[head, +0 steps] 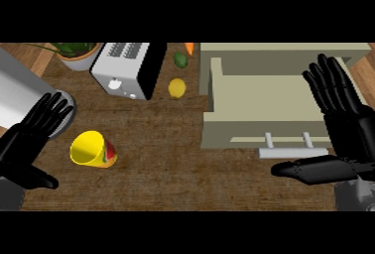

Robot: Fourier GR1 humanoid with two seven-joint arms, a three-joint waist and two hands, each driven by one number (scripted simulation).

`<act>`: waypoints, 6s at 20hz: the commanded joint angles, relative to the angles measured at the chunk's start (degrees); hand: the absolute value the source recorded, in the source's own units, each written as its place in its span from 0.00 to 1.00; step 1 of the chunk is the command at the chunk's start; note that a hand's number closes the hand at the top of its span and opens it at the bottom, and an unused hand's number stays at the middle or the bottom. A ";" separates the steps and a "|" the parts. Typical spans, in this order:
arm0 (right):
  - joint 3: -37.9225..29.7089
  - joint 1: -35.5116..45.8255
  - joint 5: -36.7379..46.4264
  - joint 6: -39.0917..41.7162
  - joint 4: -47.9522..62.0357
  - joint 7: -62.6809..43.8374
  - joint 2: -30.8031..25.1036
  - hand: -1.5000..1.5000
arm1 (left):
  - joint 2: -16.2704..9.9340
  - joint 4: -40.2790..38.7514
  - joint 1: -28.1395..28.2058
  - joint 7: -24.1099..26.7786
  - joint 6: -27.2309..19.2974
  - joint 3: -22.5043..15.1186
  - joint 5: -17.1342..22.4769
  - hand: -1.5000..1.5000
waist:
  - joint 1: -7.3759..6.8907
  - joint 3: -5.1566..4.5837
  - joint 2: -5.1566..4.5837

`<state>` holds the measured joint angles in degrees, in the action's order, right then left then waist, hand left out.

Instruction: Pick up the cup, place it into the drawer and close the drawer

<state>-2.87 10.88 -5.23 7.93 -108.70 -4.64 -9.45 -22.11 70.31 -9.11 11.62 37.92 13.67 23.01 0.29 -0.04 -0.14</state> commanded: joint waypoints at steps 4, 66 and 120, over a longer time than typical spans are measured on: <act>-1.17 1.66 -0.44 0.57 -1.21 -1.61 -0.58 0.00 | -1.35 -17.53 -5.42 12.57 0.59 1.25 -11.06 0.00 | 0.10 -0.01 0.03; -5.54 6.98 -3.59 2.04 2.22 -3.84 -2.68 0.00 | 12.60 -50.44 -21.17 56.46 -21.48 3.10 -19.49 1.00 | 0.87 -0.17 -0.39; -3.16 9.51 -2.76 6.67 7.17 2.31 -2.60 0.00 | 22.11 -53.58 -65.42 0.59 -52.98 -34.35 -4.72 0.00 | 10.70 0.19 -2.48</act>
<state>-6.42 20.54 -7.39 13.44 -101.51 -2.89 -11.90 0.00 17.18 -76.01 11.55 -15.42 -18.42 16.97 9.60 0.14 -2.39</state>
